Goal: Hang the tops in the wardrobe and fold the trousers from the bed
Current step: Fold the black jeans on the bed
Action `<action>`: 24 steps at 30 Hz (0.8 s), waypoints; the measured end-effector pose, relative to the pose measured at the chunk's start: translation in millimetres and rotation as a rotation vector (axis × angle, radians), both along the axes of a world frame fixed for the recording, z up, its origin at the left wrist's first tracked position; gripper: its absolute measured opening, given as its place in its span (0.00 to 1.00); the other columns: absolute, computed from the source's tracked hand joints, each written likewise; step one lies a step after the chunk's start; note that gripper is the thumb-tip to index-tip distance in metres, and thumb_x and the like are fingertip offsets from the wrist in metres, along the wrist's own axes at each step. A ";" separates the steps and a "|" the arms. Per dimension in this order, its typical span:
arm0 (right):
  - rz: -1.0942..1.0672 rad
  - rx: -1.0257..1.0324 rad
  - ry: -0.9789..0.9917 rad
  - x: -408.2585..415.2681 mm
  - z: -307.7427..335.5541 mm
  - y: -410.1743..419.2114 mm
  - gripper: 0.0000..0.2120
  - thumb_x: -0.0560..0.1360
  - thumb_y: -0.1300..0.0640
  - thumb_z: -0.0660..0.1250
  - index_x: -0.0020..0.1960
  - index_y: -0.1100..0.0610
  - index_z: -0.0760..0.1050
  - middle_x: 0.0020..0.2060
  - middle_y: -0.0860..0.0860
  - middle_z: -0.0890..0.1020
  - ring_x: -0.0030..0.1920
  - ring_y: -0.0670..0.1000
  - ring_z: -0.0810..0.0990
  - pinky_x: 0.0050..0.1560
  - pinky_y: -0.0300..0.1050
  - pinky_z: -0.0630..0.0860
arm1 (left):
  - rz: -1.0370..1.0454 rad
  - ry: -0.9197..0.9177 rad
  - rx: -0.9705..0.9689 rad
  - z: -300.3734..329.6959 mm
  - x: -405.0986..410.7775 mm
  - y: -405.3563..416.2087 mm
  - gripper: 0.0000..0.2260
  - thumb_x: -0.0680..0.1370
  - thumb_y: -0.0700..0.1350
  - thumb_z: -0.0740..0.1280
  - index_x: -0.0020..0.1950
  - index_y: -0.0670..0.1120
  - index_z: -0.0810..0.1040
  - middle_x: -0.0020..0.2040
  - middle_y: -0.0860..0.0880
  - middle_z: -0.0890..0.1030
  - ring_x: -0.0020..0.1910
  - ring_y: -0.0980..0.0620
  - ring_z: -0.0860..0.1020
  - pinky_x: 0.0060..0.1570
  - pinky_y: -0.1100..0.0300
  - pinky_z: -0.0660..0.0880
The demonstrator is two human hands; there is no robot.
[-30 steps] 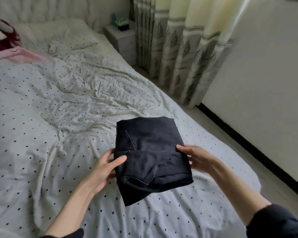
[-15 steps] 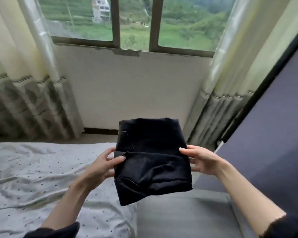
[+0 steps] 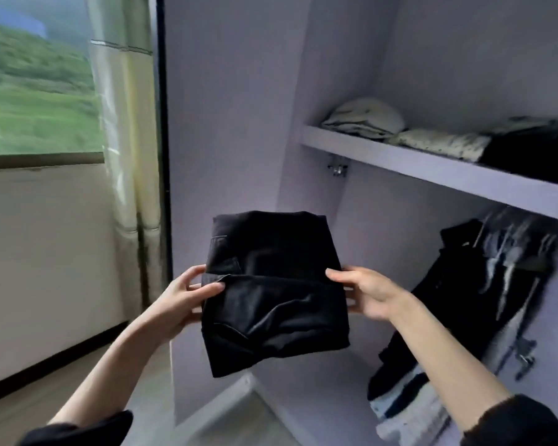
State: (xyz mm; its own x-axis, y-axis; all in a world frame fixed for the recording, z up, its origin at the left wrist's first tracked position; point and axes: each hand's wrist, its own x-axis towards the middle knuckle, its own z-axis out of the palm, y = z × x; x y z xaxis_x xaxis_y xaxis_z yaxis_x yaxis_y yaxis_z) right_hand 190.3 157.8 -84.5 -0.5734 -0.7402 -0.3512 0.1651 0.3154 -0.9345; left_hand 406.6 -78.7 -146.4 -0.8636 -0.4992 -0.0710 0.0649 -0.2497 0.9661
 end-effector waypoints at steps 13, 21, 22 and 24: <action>-0.448 -0.307 0.255 -140.1 154.9 59.2 0.17 0.67 0.52 0.72 0.55 0.54 0.79 0.46 0.51 0.83 0.46 0.51 0.82 0.43 0.47 0.78 | -0.418 0.289 -0.313 202.7 -280.5 -15.8 0.15 0.72 0.43 0.70 0.58 0.50 0.76 0.46 0.49 0.84 0.42 0.52 0.83 0.34 0.60 0.79; -0.631 -0.341 0.419 -224.9 259.1 70.3 0.22 0.63 0.50 0.73 0.55 0.56 0.78 0.46 0.52 0.84 0.46 0.53 0.81 0.49 0.50 0.78 | -0.529 0.420 -0.376 317.7 -414.2 -10.7 0.15 0.72 0.44 0.71 0.58 0.50 0.76 0.45 0.51 0.85 0.41 0.53 0.83 0.34 0.61 0.77; -0.655 -0.336 0.442 -235.6 271.5 72.3 0.20 0.63 0.50 0.73 0.53 0.56 0.79 0.44 0.51 0.84 0.45 0.52 0.82 0.47 0.50 0.78 | -0.534 0.443 -0.378 329.8 -430.5 -6.9 0.16 0.72 0.44 0.71 0.59 0.49 0.76 0.46 0.51 0.85 0.42 0.54 0.83 0.34 0.62 0.77; -0.692 -0.337 0.472 -254.6 287.2 75.8 0.18 0.61 0.50 0.73 0.49 0.54 0.79 0.41 0.50 0.85 0.41 0.50 0.83 0.43 0.47 0.77 | -0.540 0.467 -0.402 345.1 -459.2 -0.4 0.16 0.72 0.45 0.71 0.59 0.50 0.77 0.48 0.51 0.84 0.43 0.54 0.83 0.35 0.63 0.76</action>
State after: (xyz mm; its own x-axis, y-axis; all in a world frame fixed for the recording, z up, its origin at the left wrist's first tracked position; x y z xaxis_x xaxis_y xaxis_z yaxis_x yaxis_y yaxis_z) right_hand -64.3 233.6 202.7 -0.9583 -0.1973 0.2069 -0.2082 -0.0145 -0.9780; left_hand -52.6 -79.1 198.7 -0.8885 0.0836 0.4513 0.4527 -0.0024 0.8917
